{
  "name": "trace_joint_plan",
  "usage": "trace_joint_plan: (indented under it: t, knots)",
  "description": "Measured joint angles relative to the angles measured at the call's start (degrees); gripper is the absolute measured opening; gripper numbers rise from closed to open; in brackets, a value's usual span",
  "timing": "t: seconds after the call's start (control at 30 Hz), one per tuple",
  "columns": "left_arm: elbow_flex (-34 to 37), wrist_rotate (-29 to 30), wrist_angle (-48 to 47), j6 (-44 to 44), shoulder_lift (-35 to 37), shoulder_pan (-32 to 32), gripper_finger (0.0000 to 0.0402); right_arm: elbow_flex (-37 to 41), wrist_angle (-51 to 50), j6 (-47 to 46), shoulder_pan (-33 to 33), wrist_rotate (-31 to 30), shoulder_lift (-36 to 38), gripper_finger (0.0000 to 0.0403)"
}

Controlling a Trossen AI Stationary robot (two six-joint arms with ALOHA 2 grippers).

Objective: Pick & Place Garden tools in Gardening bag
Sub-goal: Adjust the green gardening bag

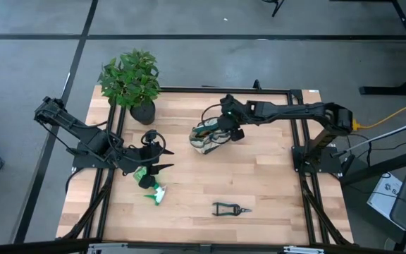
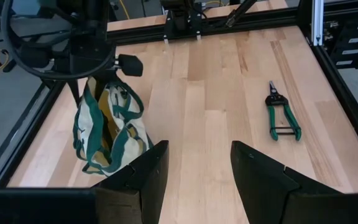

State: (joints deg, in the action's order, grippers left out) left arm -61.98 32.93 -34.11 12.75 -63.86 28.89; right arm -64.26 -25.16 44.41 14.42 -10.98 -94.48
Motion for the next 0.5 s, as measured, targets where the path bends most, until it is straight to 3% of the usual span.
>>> trace_joint_plan:
  t: [0.1,0.33,0.5]
  knots:
    - [0.0,0.0,0.0,0.0,0.0,0.0,0.0169,-0.9,-0.2,-0.4,-0.1,-0.4,-0.1,0.0126]
    - [0.0,0.0,0.0,0.0,0.0,0.0,0.0169,-2.8,-1.3,-0.7,-0.6,-0.4,-0.1,0.004]
    - [0.0,0.0,0.0,0.0,0.0,0.0,0.0169,-2.8,-1.6,-8.8,0.0,1.3,-0.1,0.0007]
